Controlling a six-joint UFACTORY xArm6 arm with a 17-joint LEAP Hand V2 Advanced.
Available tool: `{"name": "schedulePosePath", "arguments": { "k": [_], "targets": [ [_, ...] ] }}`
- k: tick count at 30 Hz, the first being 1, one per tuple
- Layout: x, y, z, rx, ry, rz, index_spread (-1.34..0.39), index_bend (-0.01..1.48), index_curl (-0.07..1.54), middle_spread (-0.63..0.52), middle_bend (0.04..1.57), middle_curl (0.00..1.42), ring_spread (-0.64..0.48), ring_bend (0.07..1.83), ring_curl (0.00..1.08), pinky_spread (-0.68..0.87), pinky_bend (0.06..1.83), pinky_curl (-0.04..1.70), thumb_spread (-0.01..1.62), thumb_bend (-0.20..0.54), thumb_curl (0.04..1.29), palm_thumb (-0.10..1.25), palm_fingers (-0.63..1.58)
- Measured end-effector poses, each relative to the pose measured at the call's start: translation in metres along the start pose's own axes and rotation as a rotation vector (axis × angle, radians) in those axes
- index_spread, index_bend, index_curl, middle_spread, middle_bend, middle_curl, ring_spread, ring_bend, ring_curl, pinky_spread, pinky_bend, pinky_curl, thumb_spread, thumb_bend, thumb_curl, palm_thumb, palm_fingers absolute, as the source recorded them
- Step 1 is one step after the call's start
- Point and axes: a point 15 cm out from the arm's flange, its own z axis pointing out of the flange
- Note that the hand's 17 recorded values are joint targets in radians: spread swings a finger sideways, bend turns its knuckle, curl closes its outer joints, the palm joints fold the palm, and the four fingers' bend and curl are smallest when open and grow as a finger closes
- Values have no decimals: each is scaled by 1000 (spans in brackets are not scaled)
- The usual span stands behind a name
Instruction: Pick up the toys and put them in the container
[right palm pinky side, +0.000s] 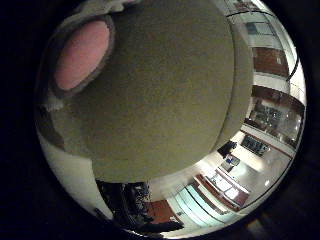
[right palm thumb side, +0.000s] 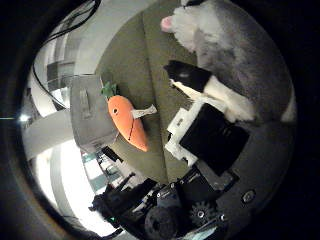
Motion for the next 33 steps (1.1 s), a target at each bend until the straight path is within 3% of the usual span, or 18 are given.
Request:
{"name": "schedulePosePath", "arguments": {
  "k": [3,7,12,18,25,33],
  "targets": [
    [0,0,1,-3,4,-6,-404,557,499,-207,819,565,-231,1001,449,-340,1193,142,1013,-17,377,801,1357],
    [3,0,-3,3,6,-7,-331,843,627,-162,1030,626,-210,1158,513,-295,1303,252,1003,-15,397,852,1377],
    [14,2,-9,7,4,5,-281,1005,705,-147,1202,672,-205,1300,572,-232,1445,369,961,-2,456,961,1263],
    [39,-6,-58,65,19,37,-248,1089,753,-128,1281,686,-179,1412,613,-179,1521,473,816,-11,608,1078,1198],
    [68,-13,-165,173,56,30,-237,1120,762,-123,1308,685,-169,1443,615,-166,1517,551,700,-17,731,1065,1181],
    [49,27,-276,207,71,-16,-236,1129,765,-122,1322,681,-168,1459,611,-168,1483,614,677,-17,811,1057,1177]
  ]
}}
